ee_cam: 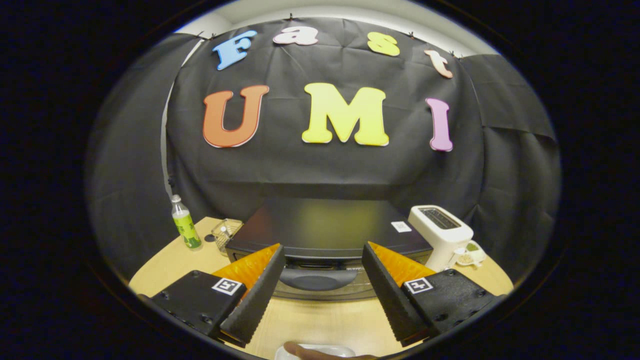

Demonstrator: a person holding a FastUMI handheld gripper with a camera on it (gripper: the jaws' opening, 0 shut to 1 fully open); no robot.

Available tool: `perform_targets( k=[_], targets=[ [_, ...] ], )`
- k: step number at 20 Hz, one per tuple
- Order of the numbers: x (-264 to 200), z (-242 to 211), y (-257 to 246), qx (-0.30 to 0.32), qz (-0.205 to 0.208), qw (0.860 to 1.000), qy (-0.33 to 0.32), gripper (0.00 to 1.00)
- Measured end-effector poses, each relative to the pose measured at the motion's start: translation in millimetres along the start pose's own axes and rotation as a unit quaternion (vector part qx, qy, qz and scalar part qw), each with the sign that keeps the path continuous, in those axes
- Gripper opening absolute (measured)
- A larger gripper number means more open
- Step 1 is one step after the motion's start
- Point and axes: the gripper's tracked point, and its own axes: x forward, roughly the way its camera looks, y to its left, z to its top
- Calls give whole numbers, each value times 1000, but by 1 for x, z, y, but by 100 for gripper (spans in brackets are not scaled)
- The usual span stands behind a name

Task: Open the toaster oven, put the food inside, and close the toaster oven door.

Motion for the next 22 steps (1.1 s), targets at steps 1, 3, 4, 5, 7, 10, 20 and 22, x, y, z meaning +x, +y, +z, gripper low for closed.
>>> perform_targets(
  k=[1,3,4,5,7,10,20,22],
  targets=[
    [6,-6,-2,5,-6,1000,6,100],
    [15,-9,4,14,-5,1000,5,100],
    [19,-10,8,14,-4,1000,5,100],
    [23,-14,12,10,-3,1000,8,100],
    [30,-24,16,3,-6,1000,22,100],
    [34,-25,15,16,-13,1000,19,100],
    [23,-37,14,10,27,998,61,100],
    [-5,-59,12,6,32,998,61,100]
  ],
)
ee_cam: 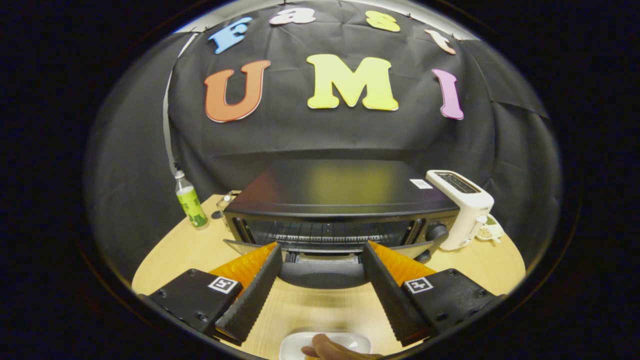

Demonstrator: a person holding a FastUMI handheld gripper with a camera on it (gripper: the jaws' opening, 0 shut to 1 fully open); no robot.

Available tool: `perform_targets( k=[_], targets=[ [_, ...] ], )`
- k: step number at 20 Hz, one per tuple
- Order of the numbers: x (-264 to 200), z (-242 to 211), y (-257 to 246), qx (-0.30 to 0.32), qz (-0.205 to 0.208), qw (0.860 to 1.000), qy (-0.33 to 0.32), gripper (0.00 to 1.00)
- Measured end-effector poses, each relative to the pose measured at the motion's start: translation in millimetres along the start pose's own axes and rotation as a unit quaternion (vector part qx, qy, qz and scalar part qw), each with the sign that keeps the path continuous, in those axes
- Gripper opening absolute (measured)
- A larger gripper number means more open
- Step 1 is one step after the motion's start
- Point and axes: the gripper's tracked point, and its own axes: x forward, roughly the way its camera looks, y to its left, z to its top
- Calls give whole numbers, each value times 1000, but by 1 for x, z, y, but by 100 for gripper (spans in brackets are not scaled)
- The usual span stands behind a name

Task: Open the toaster oven, put the food inside, and close the toaster oven door.

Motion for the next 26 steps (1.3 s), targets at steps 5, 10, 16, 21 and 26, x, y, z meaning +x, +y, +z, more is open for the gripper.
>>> perform_targets(
  k=[5,10,16,21,26],
  targets=[
    [-17,-38,-4,2,6,1000,2,100],
    [-27,-77,-5,-17,-4,1000,17,100],
    [-27,-116,-5,-21,-25,997,64,100],
    [-23,-143,-5,-5,-33,993,111,100],
    [-25,-144,-5,17,-23,994,105,100]
  ],
)
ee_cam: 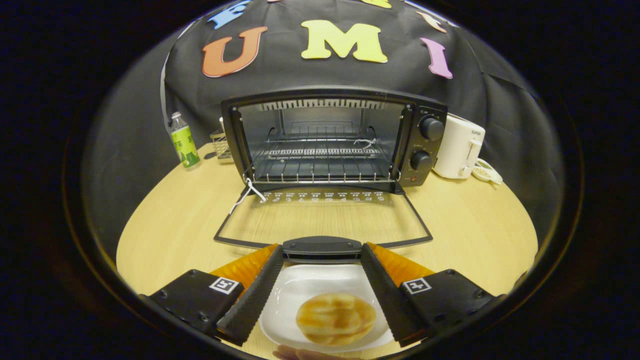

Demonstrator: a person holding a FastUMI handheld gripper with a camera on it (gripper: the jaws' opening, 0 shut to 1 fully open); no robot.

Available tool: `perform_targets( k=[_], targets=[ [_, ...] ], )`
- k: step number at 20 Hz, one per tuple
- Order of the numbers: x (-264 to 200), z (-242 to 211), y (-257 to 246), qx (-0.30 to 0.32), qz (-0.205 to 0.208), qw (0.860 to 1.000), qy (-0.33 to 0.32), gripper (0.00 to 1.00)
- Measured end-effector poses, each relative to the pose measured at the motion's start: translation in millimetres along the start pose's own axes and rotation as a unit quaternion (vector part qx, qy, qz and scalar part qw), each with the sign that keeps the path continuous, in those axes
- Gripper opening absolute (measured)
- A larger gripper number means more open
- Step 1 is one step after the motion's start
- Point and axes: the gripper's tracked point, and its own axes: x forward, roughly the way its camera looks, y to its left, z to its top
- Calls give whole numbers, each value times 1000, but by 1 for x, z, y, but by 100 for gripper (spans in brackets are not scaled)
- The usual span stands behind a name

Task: Open the toaster oven, put the food inside, and close the toaster oven door.

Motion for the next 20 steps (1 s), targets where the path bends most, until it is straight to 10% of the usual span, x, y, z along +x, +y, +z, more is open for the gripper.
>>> perform_targets(
  k=[20],
  targets=[
    [-67,-78,-11,23,29,997,-64,100]
  ],
)
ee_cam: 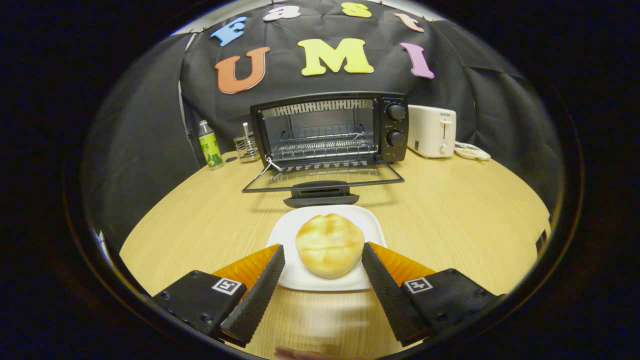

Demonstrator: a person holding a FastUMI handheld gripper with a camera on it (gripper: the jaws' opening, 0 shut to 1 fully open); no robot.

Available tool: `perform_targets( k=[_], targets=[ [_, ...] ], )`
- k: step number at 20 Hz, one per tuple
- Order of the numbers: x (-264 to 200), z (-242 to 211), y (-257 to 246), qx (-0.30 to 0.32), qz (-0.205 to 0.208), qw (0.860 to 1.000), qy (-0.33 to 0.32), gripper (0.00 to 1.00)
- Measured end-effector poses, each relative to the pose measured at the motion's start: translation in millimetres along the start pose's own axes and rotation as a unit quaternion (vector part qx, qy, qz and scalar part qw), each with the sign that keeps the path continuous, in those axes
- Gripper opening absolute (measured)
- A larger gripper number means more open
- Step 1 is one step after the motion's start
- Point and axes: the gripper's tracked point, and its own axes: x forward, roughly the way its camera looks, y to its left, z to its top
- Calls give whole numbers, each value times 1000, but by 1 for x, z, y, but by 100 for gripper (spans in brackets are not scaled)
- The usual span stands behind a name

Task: Open the toaster oven, put the food inside, and close the toaster oven door.

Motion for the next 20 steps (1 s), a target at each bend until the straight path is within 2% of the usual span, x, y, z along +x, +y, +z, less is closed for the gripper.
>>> perform_targets(
  k=[7,11,14,20],
  targets=[
    [15,-10,-2,13,-15,999,35,99],
    [13,-8,-6,25,-17,999,31,88],
    [7,-6,-4,31,-8,999,26,83],
    [-14,30,13,69,28,997,-7,82]
  ],
)
